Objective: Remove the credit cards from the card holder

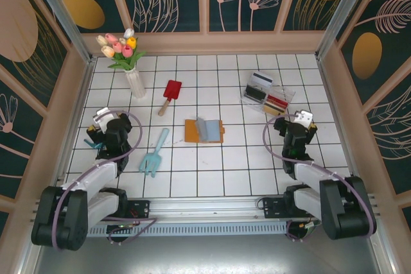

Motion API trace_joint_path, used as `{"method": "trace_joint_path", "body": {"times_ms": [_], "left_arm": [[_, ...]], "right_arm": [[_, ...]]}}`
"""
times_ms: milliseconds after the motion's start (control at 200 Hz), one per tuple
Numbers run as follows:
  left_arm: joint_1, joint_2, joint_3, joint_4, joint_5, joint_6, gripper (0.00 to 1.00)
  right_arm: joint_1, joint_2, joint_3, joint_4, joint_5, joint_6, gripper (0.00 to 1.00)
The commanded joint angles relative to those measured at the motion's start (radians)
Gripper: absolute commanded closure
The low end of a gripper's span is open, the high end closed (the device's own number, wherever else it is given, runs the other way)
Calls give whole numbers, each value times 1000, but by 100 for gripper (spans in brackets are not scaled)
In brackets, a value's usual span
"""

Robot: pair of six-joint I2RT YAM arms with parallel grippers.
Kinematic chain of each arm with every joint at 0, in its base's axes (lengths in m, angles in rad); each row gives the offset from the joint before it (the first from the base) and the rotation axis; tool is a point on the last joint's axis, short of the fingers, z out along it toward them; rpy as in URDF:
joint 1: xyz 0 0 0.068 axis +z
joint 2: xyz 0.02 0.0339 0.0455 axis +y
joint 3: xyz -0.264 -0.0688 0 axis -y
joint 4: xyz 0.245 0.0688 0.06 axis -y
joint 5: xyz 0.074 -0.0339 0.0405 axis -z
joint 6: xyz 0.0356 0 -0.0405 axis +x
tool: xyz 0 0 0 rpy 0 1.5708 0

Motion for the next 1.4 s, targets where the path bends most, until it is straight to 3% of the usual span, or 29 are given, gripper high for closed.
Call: {"method": "trace_joint_path", "body": {"times_ms": [0,350,666,736,921,1101,1391], "left_arm": [[29,36,-35,201,114,81,1],[72,88,-134,597,367,180,1],[96,268,-101,769,479,198,1],[99,326,-98,827,480,187,2],[101,435,-64,869,480,189,1],[101,436,-12,766,414,164,1],[101,432,-21,779,413,167,1]], "right_arm": [[-12,51,3,205,-68,-67,1],[-51,207,45,372,-277,-106,1],[-108,334,57,497,-361,-119,1],[-132,370,60,523,-424,-113,1],[-166,410,80,512,-451,-77,1],[-168,410,81,510,-452,-76,1],[-169,410,80,508,-451,-75,1]]}}
